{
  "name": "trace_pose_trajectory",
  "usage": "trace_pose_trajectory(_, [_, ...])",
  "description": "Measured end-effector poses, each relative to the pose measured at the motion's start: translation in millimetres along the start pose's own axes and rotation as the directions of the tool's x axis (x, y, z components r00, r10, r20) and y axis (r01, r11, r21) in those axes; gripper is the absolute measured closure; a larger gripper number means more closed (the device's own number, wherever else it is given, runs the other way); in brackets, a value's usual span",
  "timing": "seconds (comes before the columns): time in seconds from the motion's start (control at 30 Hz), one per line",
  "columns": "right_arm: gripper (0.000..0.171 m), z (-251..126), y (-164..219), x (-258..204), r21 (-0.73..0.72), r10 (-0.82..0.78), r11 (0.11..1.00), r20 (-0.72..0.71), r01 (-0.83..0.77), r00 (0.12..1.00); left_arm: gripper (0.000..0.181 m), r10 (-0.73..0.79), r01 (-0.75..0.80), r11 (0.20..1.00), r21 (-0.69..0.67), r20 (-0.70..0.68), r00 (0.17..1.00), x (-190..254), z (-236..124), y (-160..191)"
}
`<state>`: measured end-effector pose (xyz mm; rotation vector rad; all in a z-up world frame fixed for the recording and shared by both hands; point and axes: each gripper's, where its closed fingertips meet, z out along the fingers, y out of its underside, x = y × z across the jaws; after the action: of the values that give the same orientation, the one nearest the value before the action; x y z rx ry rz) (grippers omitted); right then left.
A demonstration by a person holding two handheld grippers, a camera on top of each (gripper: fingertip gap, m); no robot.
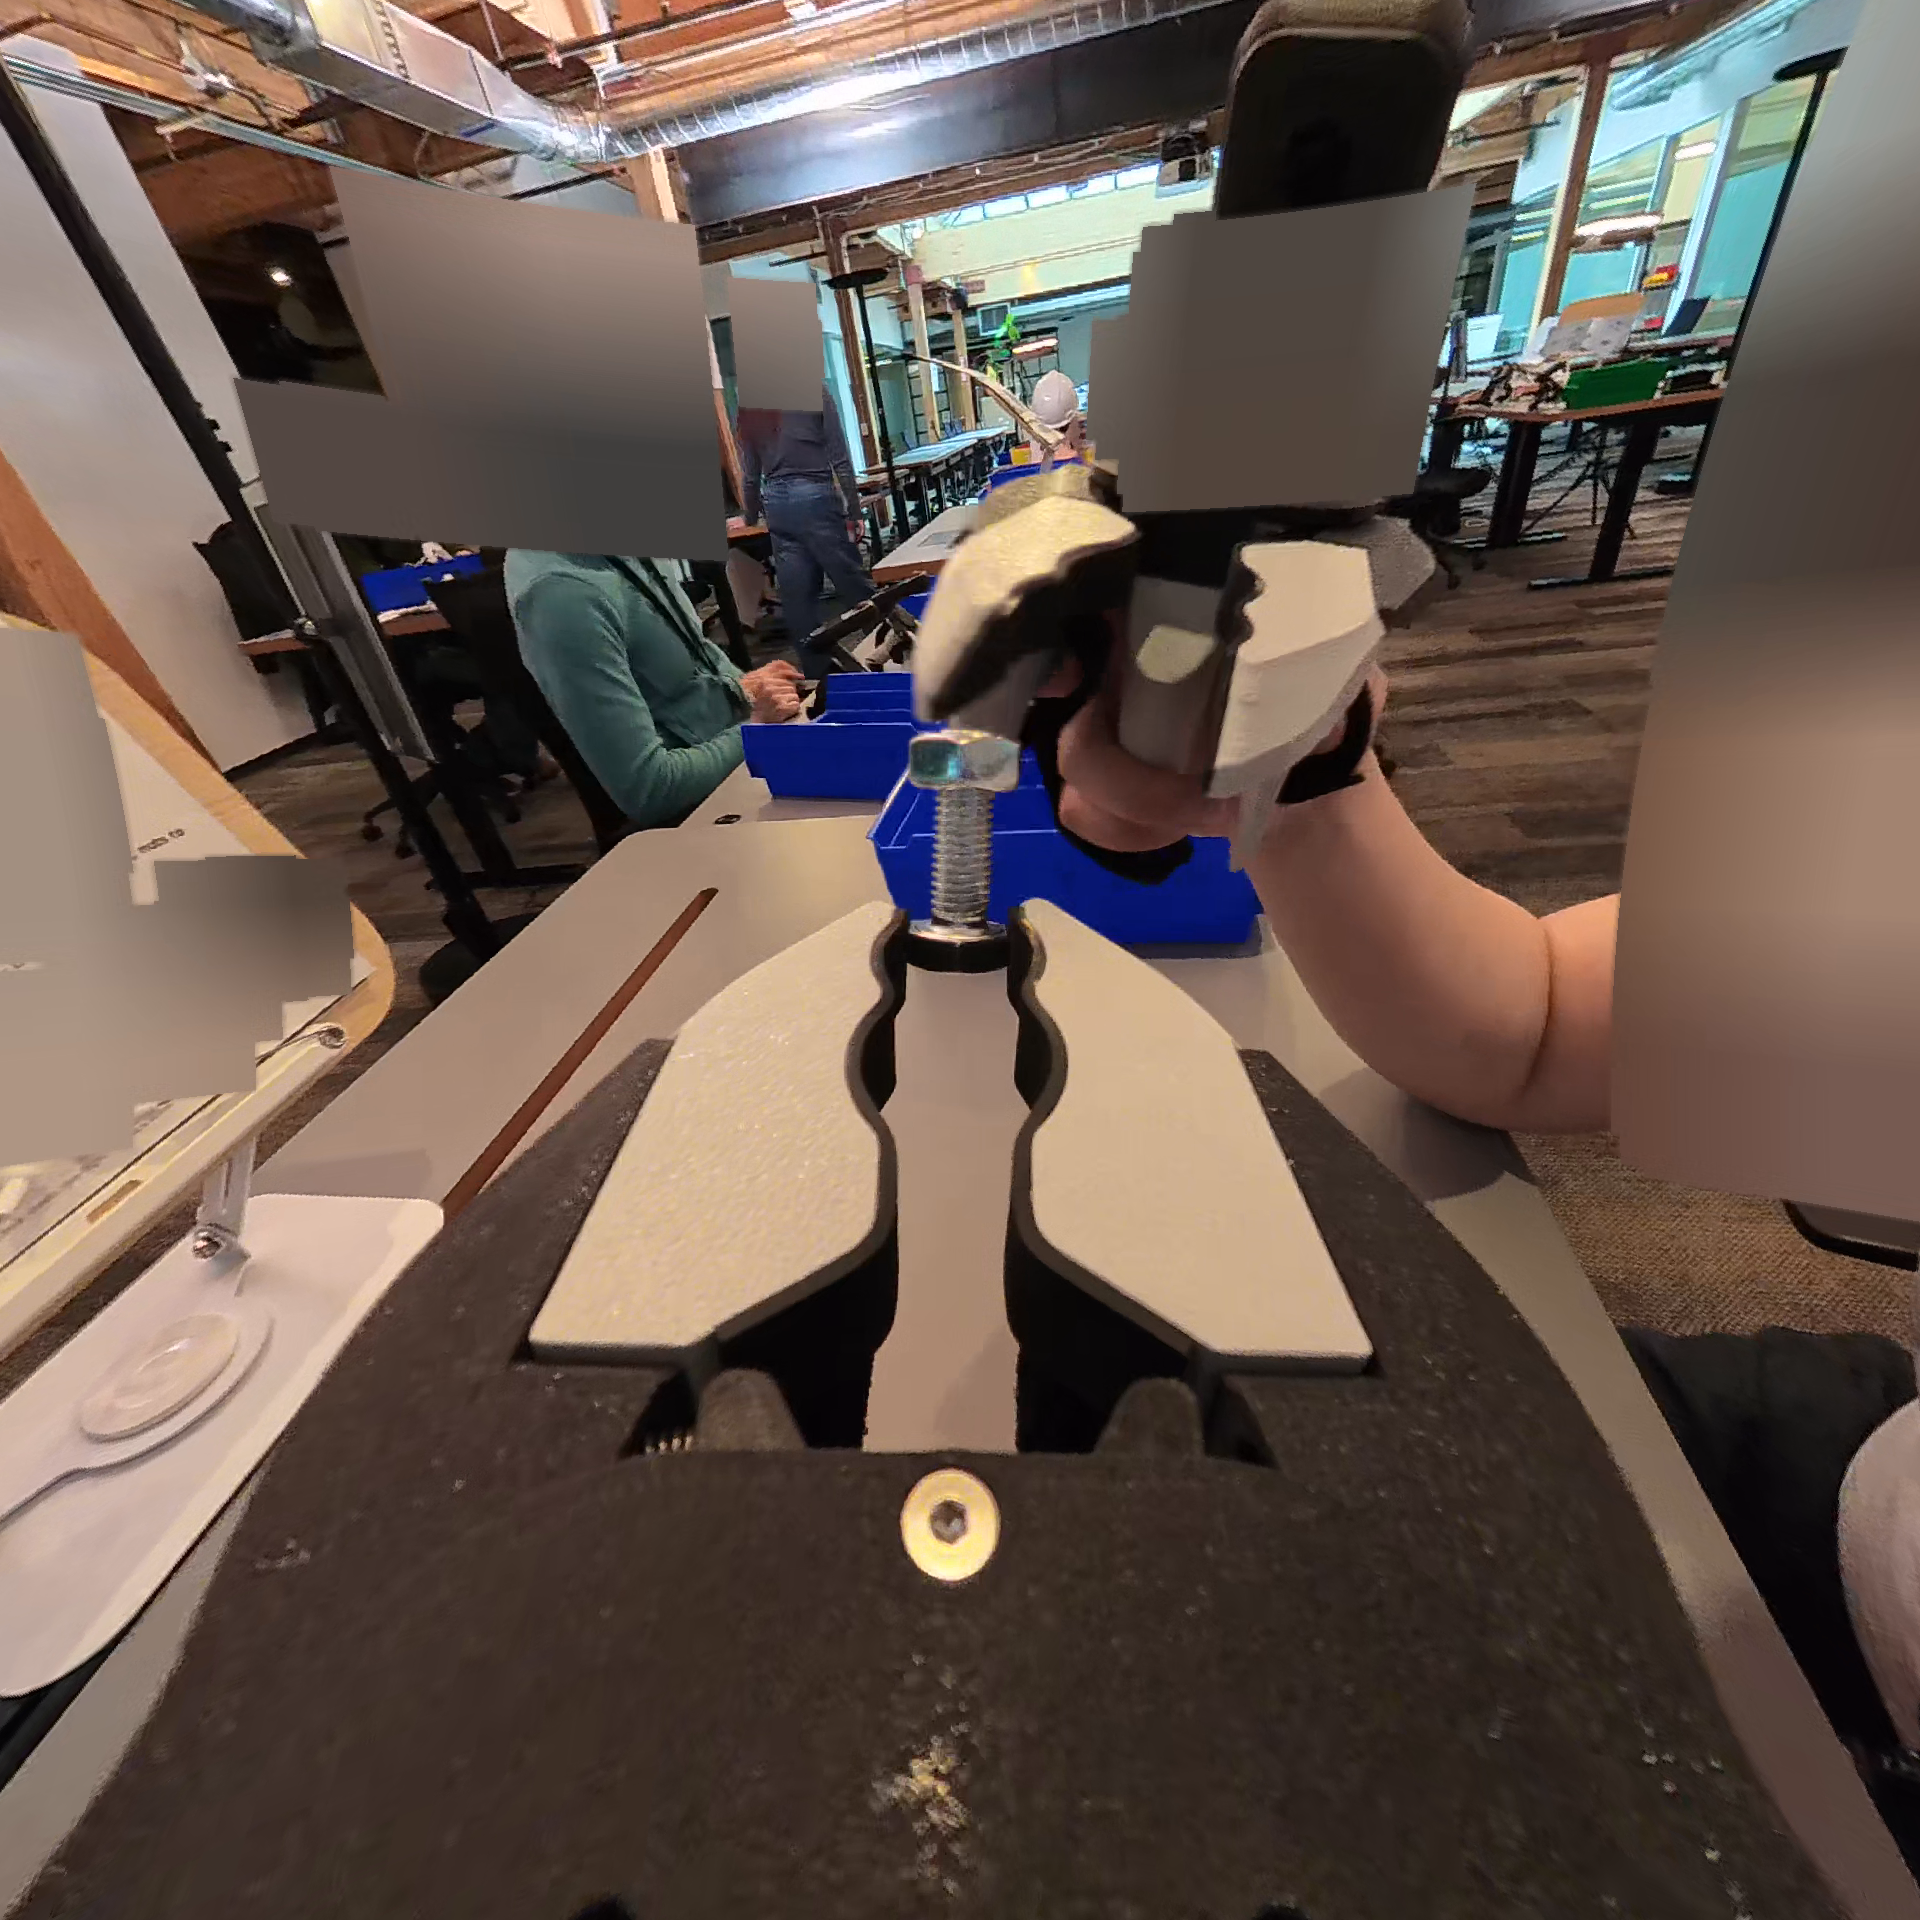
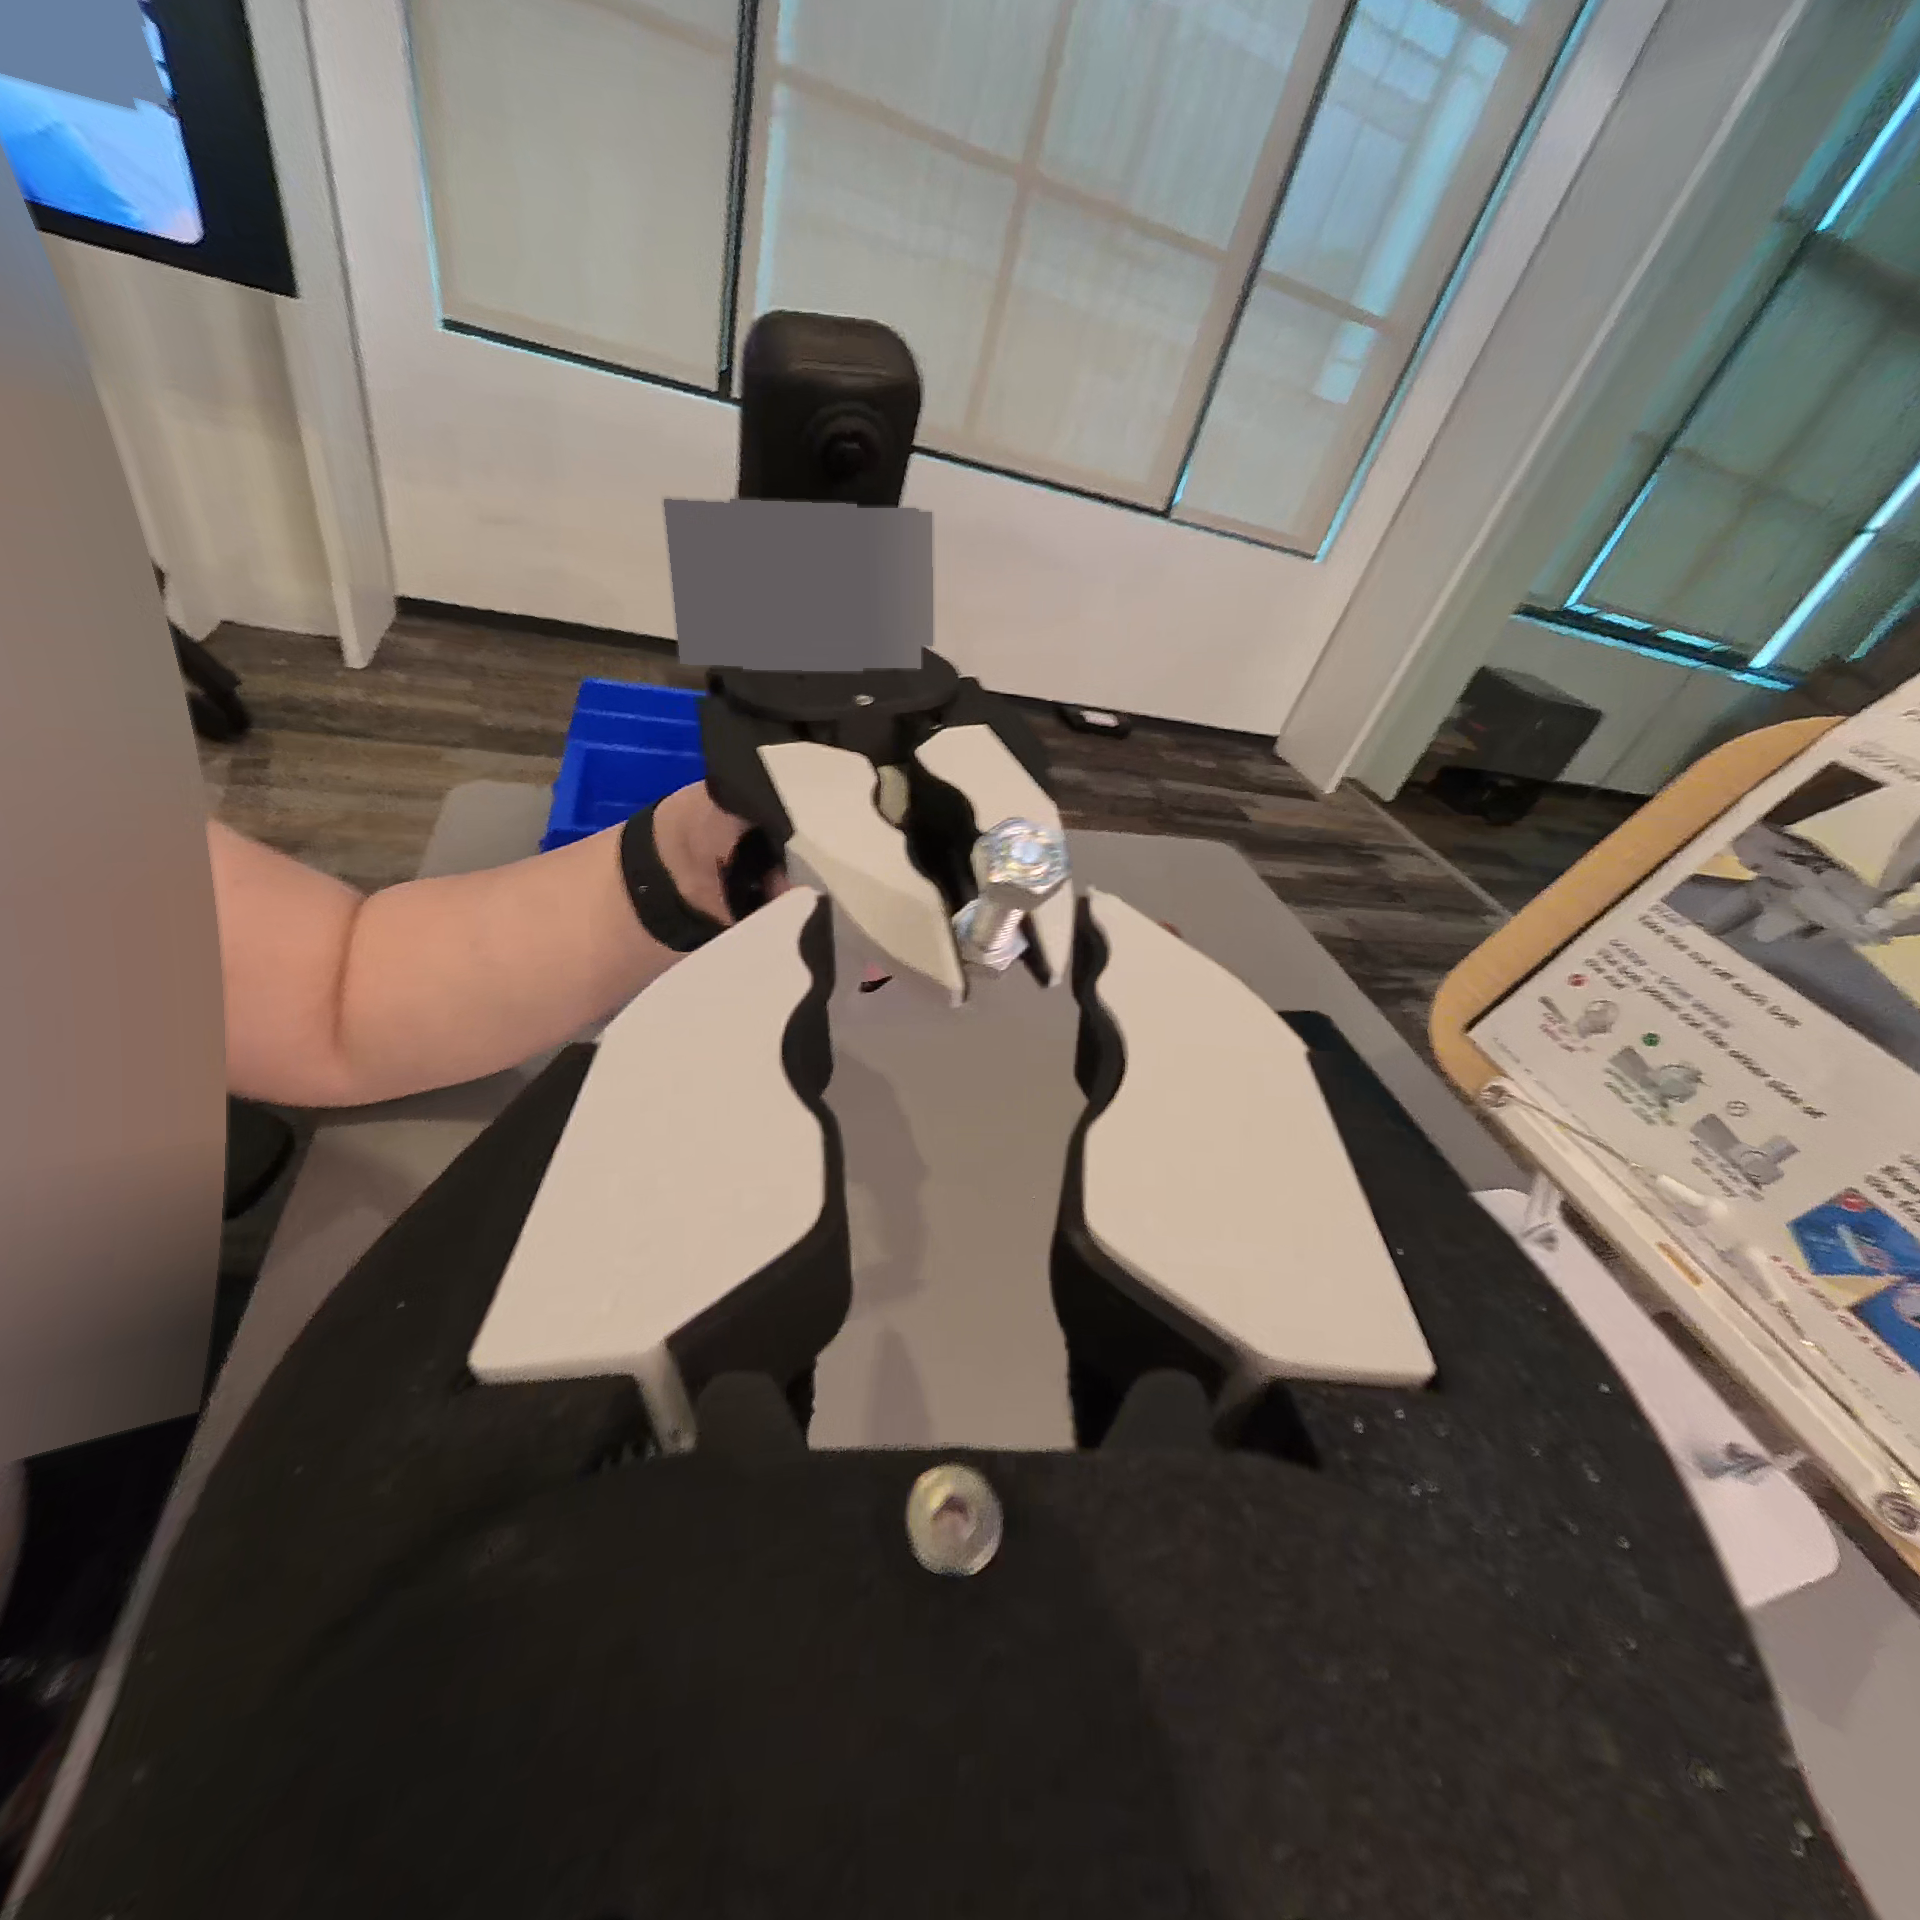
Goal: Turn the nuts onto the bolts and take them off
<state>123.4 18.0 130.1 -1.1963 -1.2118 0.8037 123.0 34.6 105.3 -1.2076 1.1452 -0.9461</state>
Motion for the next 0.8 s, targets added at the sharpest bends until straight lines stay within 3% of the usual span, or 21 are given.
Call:
trace_pose_trajectory(0.23, [0.116, 8, 7, -9, -0.044, -0.017, 0.999, 0.032, 0.019, 0.999, 0.163, 0.025, -0.024, 0.999, -0.025, 0.013, 1.0, 0, 4, 4])
trace_pose_trajectory(0.33, [0.135, 3, 7, -17, -0.062, 0.009, 0.998, 0.086, -0.004, 0.996, 0.163, -0.006, 0.006, 1.0, -0.002, 0.017, 1.0, -5, -2, 0])
trace_pose_trajectory(0.47, [0.124, 6, 6, -3, -0.034, 0.008, 0.999, 0.006, -0.008, 1.0, 0.163, 0.008, -0.008, 1.0, -0.01, -0.014, 1.0, 3, 1, 1])
trace_pose_trajectory(0.67, [0.114, 12, 10, -9, -0.061, 0.016, 0.998, 0.03, -0.014, 0.999, 0.163, 0.026, -0.026, 0.999, -0.033, 0.009, 1.0, 0, 3, 5])
trace_pose_trajectory(0.8, [0.129, 4, 5, -15, -0.061, 0.028, 0.998, 0.059, -0.024, 0.998, 0.163, -0.005, 0.005, 1.0, -0.004, 0.009, 1.0, -3, -3, 0])
